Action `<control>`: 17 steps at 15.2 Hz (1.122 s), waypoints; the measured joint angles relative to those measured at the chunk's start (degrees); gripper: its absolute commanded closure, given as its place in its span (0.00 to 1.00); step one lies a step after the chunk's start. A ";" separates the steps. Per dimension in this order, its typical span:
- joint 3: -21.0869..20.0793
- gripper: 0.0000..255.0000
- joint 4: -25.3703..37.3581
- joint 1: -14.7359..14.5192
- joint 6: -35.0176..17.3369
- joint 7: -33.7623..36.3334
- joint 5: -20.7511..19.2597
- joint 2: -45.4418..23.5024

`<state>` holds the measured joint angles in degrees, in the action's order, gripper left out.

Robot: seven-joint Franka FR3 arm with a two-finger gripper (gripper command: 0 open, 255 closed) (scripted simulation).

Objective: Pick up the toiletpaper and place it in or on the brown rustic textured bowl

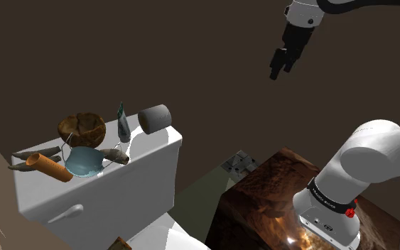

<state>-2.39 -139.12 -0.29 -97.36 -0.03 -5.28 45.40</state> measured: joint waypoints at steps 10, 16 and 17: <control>1.70 0.00 0.40 -0.15 -6.33 12.02 16.06 -14.79; 3.32 0.00 1.37 -1.70 -12.48 17.41 30.69 -26.49; 3.74 0.00 1.45 -1.90 -13.43 17.67 33.31 -28.35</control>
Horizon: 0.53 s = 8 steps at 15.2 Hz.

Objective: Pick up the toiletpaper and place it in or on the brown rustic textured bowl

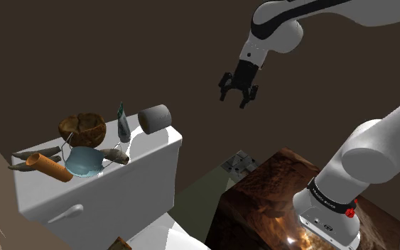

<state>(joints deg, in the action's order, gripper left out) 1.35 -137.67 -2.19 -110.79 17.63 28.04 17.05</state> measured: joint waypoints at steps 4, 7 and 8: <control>0.67 0.00 1.42 -1.41 -3.63 1.03 11.80 -8.08; 0.68 0.00 3.67 -2.32 -5.44 1.16 21.42 -14.57; 0.80 0.00 4.74 -2.32 -5.46 1.04 24.50 -16.72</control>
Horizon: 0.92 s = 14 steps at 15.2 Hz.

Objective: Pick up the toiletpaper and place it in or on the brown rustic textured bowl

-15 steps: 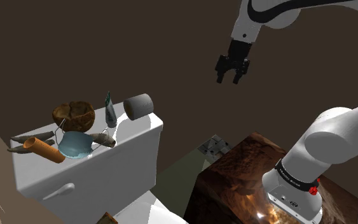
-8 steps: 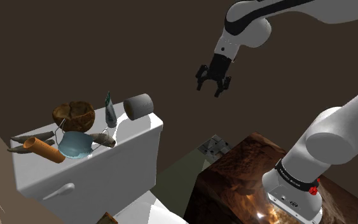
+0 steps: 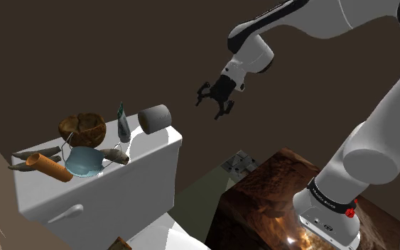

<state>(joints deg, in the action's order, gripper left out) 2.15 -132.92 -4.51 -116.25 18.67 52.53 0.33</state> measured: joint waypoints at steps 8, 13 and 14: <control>-2.62 0.00 6.68 -0.23 -1.32 -1.49 26.79 -16.21; -4.36 0.00 10.45 -0.59 -1.92 -1.43 35.05 -21.91; -4.59 0.00 10.81 -0.83 -2.25 -1.52 35.55 -22.38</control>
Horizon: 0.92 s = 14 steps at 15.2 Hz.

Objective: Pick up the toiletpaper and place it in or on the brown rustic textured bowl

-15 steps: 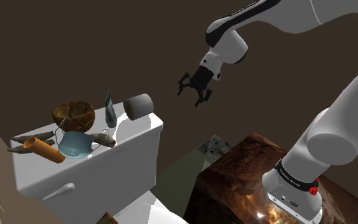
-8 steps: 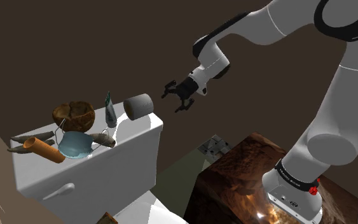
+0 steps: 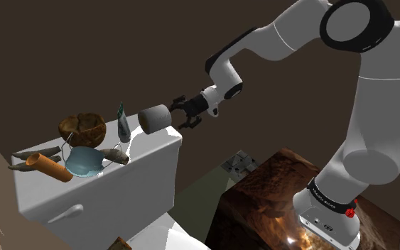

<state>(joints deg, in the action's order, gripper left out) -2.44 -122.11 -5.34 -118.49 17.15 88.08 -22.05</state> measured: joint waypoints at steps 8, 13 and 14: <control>-1.18 0.00 1.70 -1.43 -1.89 -0.54 2.10 -2.19; -1.19 1.00 1.71 -1.44 -1.90 -0.54 2.12 -2.20; -1.19 1.00 1.71 -1.44 -1.90 -0.54 2.11 -2.19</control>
<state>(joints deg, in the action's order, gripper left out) -3.63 -120.41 -6.78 -120.39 16.61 90.20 -24.24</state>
